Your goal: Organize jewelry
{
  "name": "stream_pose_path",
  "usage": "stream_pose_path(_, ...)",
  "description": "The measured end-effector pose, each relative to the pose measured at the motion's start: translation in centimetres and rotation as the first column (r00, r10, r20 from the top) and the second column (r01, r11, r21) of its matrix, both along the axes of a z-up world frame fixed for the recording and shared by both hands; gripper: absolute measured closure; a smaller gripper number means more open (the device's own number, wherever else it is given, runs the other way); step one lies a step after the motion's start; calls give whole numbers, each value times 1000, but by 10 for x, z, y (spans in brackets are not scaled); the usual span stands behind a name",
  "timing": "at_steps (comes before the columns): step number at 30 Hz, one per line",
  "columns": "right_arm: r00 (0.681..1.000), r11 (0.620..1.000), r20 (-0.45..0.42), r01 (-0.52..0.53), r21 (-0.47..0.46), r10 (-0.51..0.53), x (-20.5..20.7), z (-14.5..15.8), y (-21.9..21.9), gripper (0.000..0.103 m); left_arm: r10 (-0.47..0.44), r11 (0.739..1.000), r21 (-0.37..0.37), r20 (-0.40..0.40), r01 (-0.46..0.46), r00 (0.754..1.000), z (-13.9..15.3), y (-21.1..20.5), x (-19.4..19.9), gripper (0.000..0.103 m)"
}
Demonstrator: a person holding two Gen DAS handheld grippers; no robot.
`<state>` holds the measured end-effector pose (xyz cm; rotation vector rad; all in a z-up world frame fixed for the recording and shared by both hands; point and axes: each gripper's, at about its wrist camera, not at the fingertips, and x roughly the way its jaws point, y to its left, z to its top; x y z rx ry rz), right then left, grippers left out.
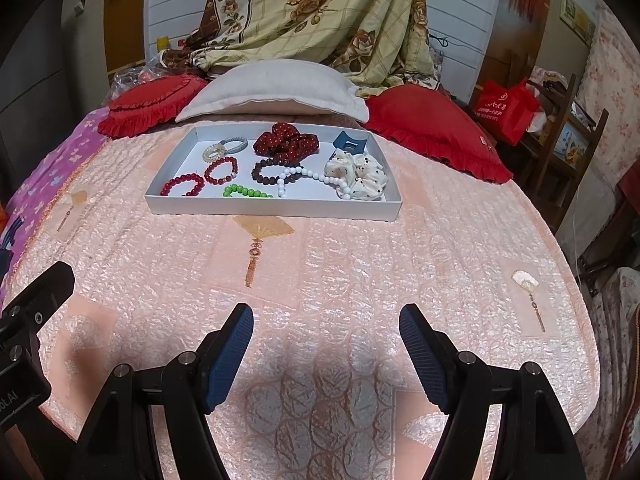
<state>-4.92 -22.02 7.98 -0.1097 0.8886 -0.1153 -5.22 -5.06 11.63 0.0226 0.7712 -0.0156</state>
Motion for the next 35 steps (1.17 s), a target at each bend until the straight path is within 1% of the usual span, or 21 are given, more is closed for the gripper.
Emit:
stream_pose_path(6,1000,1000,-6,-5,-1,5,2,-3,1,30,0,1000,-10,-18,0,1000,-3,1,3,0)
stream_pose_path(27,1000,1000,-18,-19,-2,19,5,-7,9,30,0,1000,-27,-42,-1,999,-9,6,9,0)
stream_pose_path(35,1000,1000,-24,-16,4,16,3,-7,8,30,-10,1000,-21,-32,10,999,-9,5,7,0)
